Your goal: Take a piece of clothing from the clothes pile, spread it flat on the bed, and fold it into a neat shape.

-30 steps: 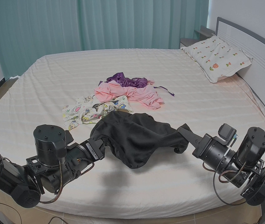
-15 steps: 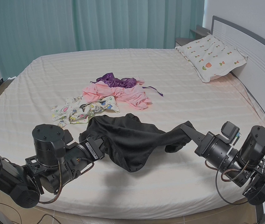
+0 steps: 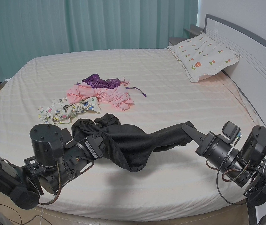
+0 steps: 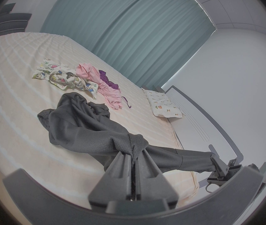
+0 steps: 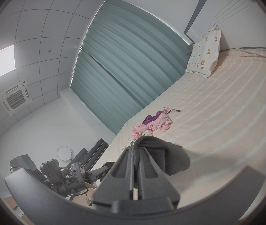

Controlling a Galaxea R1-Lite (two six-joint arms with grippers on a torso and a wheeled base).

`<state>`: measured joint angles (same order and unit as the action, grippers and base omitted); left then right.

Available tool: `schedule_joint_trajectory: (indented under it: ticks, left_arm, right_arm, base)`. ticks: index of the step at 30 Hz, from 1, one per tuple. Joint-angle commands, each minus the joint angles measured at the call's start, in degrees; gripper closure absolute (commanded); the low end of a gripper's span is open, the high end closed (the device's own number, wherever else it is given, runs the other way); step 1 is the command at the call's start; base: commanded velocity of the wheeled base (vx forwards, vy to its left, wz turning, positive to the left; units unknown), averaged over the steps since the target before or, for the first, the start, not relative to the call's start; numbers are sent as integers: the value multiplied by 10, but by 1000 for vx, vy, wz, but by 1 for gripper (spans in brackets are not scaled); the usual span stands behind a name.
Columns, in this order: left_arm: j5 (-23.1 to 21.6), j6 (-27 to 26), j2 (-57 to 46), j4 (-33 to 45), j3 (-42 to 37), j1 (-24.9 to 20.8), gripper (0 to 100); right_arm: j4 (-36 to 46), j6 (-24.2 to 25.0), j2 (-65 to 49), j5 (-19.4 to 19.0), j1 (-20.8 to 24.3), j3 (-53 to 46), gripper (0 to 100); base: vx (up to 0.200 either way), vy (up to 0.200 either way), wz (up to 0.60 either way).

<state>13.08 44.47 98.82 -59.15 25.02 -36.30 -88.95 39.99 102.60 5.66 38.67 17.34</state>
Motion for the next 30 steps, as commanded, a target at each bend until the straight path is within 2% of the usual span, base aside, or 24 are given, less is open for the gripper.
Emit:
schedule_joint_trajectory:
  ticks: [1,22,30]
  left_arm:
    - [0,0,1,0,-2,0,100]
    - [-1,-2,6,0,-5,0,100]
    - [-2,-2,6,0,-5,0,100]
  right_arm:
    - [-6,0,2,0,-3,1,100]
    - [-6,-1,21,0,-10,0,100]
    - [-6,-1,23,0,-10,0,100]
  base:
    - [0,-200,0]
    - [0,-200,0]
    - [0,0,0]
